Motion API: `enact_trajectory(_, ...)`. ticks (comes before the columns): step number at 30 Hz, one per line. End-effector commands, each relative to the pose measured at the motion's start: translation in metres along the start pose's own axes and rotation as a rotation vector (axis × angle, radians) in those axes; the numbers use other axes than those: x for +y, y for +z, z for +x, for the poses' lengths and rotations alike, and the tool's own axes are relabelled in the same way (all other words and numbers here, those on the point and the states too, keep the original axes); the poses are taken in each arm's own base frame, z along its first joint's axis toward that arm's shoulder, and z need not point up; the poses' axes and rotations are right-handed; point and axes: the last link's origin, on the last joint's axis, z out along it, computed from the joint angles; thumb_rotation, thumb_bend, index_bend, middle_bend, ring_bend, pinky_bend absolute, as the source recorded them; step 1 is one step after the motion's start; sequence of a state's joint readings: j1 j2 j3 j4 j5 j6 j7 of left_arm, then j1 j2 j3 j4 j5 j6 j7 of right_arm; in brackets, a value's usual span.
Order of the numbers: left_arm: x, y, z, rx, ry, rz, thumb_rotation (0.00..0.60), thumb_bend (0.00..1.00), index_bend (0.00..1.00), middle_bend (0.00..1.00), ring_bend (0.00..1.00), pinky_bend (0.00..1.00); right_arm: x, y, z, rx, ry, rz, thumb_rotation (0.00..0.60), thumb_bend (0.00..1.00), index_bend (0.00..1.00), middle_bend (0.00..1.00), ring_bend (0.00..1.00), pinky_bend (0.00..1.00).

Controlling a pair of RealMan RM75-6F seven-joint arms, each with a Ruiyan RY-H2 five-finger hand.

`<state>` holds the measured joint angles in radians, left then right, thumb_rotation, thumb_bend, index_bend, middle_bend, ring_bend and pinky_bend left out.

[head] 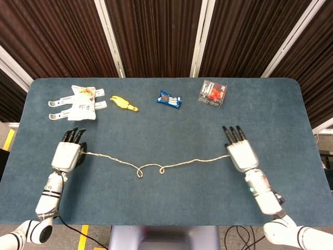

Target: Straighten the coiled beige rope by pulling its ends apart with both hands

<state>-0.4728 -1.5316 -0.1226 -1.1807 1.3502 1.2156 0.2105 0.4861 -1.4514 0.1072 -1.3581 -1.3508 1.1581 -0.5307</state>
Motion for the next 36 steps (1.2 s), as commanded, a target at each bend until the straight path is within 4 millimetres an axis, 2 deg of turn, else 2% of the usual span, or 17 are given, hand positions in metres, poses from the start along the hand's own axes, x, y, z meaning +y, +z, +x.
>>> enact_trajectory(1, -0.015, -0.005, 0.002, 0.001, 0.005, 0.031, 0.600, 0.43, 0.59, 0.10, 0.00, 0.12, 0.024, -0.009, 0.002, 0.002, 0.020, -0.061, 0.600, 0.55, 0.79, 0.10, 0.00, 0.00)
enact_trajectory(6, -0.024, -0.015, 0.001, -0.017, 0.006, 0.040, 0.600, 0.43, 0.59, 0.10, 0.00, 0.12, 0.051, -0.017, 0.000, -0.012, 0.036, -0.123, 0.600, 0.55, 0.79, 0.10, 0.00, 0.00)
enact_trajectory(13, -0.027, -0.020, -0.004, -0.034, 0.041, 0.030, 0.600, 0.43, 0.59, 0.10, 0.00, 0.12, 0.078, -0.026, -0.016, -0.055, 0.067, -0.198, 0.600, 0.55, 0.79, 0.10, 0.00, 0.00)
enact_trajectory(26, -0.022, -0.009, -0.020, -0.079, 0.059, 0.038, 0.600, 0.43, 0.59, 0.10, 0.00, 0.13, 0.097, -0.025, -0.045, -0.113, 0.074, -0.255, 0.600, 0.55, 0.79, 0.10, 0.00, 0.00)
enact_trajectory(36, -0.025, -0.009, -0.029, -0.103, 0.052, 0.047, 0.600, 0.43, 0.59, 0.10, 0.00, 0.13, 0.104, -0.027, -0.054, -0.131, 0.064, -0.278, 0.600, 0.55, 0.79, 0.10, 0.00, 0.00)
